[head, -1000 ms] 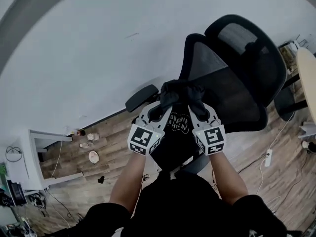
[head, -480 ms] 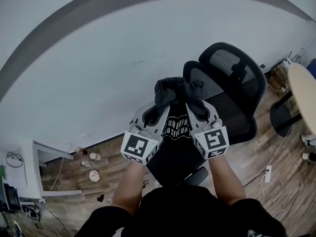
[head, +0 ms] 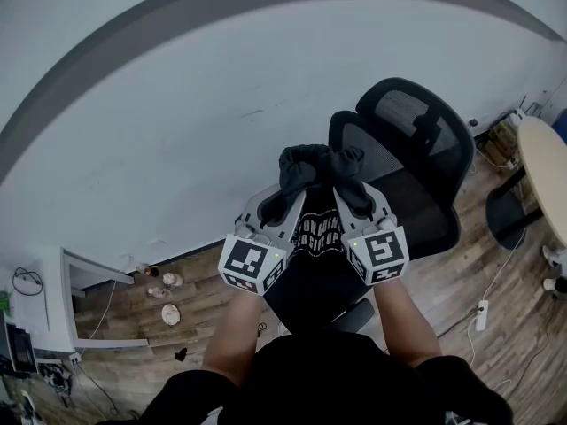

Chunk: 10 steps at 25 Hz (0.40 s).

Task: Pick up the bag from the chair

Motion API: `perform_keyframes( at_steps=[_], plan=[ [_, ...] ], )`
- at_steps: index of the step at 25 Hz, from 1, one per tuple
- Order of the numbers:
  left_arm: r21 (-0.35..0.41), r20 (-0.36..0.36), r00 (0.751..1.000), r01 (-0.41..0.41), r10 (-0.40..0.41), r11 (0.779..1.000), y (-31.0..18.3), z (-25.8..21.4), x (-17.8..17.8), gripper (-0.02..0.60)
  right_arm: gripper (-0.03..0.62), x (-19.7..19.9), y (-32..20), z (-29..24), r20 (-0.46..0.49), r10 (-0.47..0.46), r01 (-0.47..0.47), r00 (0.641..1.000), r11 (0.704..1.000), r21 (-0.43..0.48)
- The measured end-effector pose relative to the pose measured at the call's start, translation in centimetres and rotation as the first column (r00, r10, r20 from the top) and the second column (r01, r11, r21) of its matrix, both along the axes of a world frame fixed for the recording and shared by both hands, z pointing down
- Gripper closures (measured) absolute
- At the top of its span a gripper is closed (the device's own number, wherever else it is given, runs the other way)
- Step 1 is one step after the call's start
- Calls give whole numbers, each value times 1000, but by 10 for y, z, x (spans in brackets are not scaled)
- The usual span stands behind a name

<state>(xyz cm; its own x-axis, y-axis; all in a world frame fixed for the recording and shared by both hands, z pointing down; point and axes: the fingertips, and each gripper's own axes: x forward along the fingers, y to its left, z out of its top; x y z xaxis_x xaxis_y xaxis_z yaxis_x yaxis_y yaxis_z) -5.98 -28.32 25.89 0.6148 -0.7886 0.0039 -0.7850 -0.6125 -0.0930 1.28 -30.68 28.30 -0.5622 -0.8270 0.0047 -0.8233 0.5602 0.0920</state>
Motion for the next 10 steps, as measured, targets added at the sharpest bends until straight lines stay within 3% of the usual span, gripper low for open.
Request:
perform_keyframes(
  at_steps=[10],
  plan=[
    [-29,4,1000,0,0,1000,-3,12,-7,508,546,-8,-2,10,-7,-3,3,1000,1000,-4]
  ],
)
